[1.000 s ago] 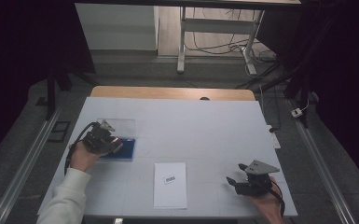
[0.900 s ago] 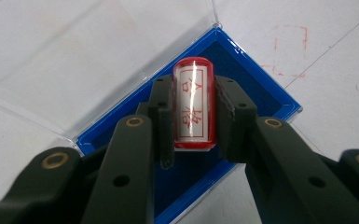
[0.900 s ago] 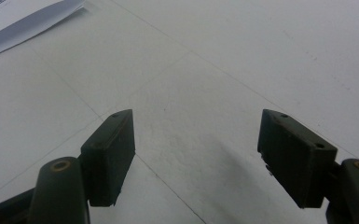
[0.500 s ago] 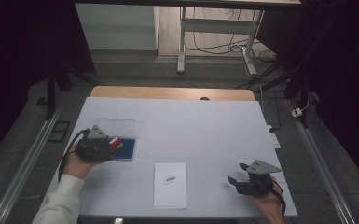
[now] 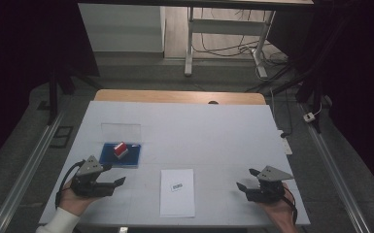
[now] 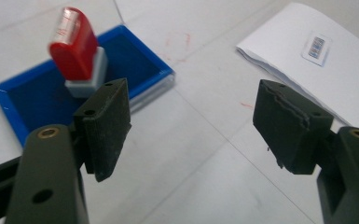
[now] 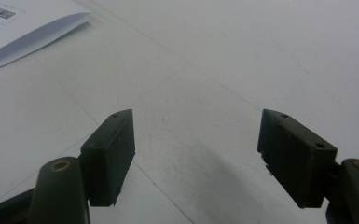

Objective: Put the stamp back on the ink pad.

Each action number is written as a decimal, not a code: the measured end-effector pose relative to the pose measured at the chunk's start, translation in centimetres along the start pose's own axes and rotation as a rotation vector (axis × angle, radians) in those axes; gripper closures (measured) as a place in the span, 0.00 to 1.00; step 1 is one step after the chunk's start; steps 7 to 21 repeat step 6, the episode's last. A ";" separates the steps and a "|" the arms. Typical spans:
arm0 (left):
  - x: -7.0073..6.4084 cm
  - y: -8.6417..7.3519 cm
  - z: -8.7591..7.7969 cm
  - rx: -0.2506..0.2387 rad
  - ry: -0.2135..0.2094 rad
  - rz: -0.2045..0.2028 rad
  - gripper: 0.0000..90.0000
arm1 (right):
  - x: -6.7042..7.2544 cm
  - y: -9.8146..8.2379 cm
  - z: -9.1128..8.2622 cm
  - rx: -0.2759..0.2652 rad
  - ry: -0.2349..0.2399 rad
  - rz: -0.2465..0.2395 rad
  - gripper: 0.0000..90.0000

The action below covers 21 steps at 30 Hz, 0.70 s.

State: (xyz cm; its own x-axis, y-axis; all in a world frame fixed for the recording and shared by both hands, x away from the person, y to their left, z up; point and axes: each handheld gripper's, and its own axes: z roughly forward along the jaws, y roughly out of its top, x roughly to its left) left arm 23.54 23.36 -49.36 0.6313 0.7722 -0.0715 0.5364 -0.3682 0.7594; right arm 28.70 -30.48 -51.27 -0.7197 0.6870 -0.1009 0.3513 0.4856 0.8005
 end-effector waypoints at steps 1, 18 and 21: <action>-0.1 0.0 0.0 0.001 -0.001 0.004 0.31 | 0.0 0.0 -0.1 -0.007 -0.002 0.000 0.30; 0.1 -0.2 0.1 -0.003 -0.008 -0.009 0.31 | 0.1 0.1 -0.3 -0.024 -0.003 -0.008 0.30; 0.1 -0.2 0.1 -0.003 -0.008 -0.009 0.31 | 0.1 0.1 -0.3 -0.024 -0.003 -0.008 0.30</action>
